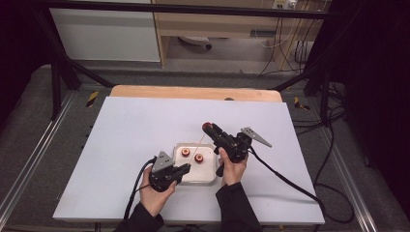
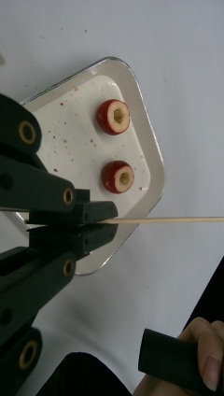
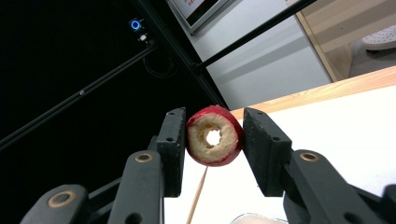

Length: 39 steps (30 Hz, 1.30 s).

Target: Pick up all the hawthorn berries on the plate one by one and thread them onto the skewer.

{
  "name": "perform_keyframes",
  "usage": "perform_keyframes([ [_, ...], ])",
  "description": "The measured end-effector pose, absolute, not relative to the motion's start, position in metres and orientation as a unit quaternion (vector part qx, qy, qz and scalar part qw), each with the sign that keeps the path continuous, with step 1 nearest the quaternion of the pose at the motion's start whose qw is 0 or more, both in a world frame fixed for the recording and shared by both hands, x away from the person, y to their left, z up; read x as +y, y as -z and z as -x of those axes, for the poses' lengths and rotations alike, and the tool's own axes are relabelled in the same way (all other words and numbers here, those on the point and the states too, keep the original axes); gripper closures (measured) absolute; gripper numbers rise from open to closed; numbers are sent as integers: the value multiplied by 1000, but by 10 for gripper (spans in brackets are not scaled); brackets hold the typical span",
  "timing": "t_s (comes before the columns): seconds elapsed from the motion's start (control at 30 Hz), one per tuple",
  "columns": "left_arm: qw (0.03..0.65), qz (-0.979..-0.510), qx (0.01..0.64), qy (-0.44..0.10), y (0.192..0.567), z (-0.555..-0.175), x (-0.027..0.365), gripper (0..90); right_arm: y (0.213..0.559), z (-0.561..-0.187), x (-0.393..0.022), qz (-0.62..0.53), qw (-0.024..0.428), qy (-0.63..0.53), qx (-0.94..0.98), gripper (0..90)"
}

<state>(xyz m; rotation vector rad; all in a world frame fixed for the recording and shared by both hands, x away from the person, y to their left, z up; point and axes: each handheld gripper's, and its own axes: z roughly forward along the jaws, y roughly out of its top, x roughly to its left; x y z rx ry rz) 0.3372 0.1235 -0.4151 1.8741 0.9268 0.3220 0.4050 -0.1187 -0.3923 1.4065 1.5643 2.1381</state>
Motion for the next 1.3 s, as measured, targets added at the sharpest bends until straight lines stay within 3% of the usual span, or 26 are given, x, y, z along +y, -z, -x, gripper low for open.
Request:
perform_keyframes([
  [1.3,506,-759,394,-112,412,-344,117,886,397,-397,-116,-459,66,-704,537,613],
])
